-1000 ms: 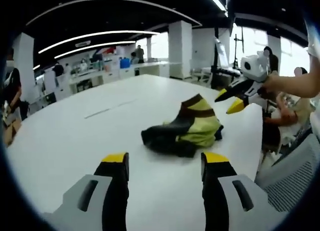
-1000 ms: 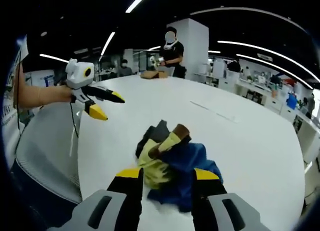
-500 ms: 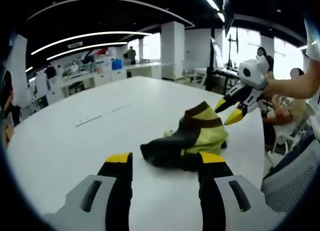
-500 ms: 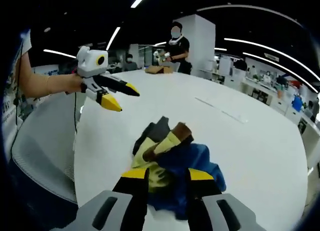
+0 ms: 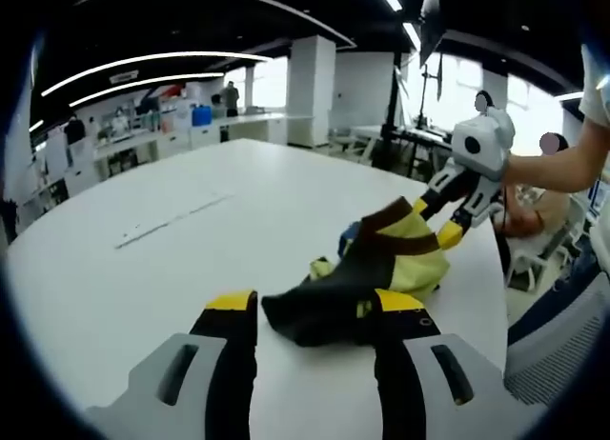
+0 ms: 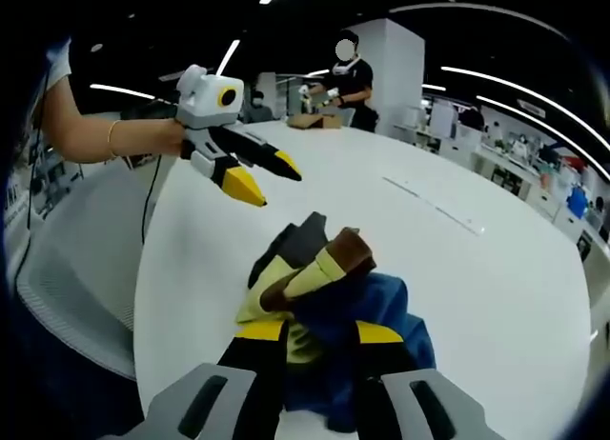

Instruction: Fold the garment on the visible template until the final outline fits inside the template.

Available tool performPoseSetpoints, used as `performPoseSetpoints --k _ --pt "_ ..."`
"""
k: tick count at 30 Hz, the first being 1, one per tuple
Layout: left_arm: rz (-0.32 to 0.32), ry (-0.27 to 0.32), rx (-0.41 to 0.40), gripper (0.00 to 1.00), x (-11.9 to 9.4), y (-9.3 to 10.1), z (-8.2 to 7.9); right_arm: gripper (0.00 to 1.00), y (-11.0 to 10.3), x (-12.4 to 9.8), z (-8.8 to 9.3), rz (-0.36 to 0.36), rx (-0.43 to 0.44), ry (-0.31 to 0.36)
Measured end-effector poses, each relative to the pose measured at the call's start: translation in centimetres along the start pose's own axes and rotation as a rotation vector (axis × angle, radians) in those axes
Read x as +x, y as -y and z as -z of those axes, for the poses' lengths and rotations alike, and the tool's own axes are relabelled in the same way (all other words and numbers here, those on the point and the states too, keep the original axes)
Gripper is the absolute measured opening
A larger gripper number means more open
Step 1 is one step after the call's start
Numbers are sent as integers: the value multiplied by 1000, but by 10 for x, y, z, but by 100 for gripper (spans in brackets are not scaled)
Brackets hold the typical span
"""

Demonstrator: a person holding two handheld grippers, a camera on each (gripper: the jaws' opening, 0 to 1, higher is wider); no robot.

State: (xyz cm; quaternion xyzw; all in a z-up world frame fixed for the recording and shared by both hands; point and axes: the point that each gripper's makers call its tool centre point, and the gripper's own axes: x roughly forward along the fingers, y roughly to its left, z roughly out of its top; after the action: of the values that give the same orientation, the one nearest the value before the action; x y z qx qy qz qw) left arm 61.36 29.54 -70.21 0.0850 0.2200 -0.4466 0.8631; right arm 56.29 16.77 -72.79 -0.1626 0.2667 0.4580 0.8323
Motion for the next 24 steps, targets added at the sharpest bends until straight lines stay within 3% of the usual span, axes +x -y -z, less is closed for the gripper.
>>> performPoseSetpoints --k 8,14,19,24 --pt "65 -105 78 43 24 -3 19 16 4 4 3 7 -51 -29" --pt "86 -127 122 38 34 -6 20 6 9 4 8 14 -71 -52" --pt "117 -164 180 34 42 -5 23 3 11 5 7 14 -60 -45" --pt "145 -179 177 27 45 -2 28 0 11 6 6 11 -55 -41"
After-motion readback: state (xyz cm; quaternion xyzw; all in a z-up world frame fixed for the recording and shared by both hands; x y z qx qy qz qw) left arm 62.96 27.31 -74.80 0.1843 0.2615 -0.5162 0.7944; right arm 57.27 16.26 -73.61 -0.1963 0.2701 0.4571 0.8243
